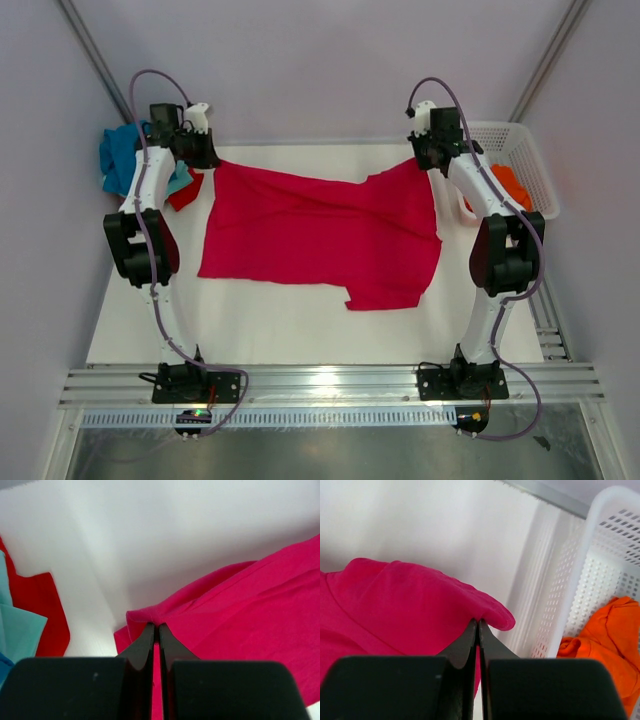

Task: Fold and stack the t-shirts
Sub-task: Fold the tshirt

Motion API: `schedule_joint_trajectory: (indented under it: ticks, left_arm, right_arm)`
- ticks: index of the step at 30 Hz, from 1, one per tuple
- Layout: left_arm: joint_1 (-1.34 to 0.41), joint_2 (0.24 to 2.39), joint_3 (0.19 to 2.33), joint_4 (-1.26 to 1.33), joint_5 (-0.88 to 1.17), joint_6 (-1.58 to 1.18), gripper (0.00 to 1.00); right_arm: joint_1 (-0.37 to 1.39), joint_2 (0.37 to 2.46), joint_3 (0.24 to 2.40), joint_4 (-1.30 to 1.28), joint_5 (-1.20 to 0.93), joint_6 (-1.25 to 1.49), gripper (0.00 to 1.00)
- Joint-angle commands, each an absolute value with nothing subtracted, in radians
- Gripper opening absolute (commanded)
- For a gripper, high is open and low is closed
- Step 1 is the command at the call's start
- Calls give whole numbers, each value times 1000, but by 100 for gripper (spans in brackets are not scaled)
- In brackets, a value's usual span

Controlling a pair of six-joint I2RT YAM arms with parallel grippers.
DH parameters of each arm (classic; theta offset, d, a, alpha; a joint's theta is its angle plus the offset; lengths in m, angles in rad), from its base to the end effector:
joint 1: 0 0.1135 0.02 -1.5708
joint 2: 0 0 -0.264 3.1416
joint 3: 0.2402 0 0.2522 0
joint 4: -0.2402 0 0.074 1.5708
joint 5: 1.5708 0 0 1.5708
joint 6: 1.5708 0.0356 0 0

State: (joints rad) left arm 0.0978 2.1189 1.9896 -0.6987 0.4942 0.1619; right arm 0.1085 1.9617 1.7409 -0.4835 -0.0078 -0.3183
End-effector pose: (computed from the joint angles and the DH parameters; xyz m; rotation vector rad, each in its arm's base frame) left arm 0.4788 0.0300 0.2891 0.3007 2.3004 -0.4611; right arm 0.4536 0.0497 0.2915 -0.4863 2.2246 -0.1015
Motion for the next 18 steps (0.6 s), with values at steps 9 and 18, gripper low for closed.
schedule_joint_trajectory:
  ticks: [9,18]
  left_arm:
    - [101,2232,2212,-474,393,88,0]
    - [95,2263,2218,-301,408,23,0]
  right_arm:
    - [109,1973,1880,-235,116,-290,3]
    - [109,2071,1957,-74,175,-357,3]
